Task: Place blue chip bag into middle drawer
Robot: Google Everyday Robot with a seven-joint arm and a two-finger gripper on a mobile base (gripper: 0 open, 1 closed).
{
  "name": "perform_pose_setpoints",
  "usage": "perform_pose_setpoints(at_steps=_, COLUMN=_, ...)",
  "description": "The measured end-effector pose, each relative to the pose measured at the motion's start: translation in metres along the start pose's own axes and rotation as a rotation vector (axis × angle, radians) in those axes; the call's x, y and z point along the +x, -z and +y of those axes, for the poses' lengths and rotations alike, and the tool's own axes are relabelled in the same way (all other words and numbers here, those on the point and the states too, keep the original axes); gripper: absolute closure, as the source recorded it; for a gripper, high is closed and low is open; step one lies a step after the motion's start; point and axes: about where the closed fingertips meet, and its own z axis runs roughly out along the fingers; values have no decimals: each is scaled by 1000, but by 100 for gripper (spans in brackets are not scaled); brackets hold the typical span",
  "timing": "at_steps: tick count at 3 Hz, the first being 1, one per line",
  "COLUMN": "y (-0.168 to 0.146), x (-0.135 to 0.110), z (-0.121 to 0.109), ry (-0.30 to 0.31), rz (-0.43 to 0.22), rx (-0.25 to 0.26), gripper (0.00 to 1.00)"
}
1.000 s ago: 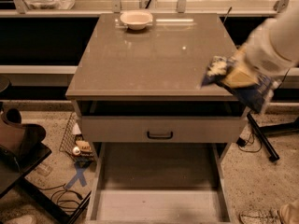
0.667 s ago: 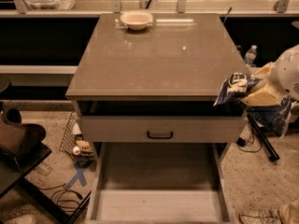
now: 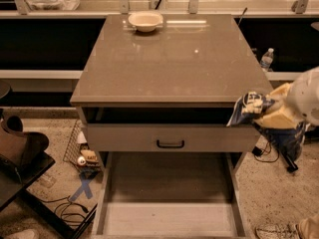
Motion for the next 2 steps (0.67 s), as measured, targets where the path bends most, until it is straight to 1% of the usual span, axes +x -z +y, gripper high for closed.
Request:
perform_pose_setpoints(at_steps=1, y=-44, x=37, z=36, ry=-61, rz=-100, rx=-60, gripper=100)
perform_pose_setpoints(at_steps=2, y=-87, x=81, z=82, ry=-133, rz=-240, rx=-117, gripper=100)
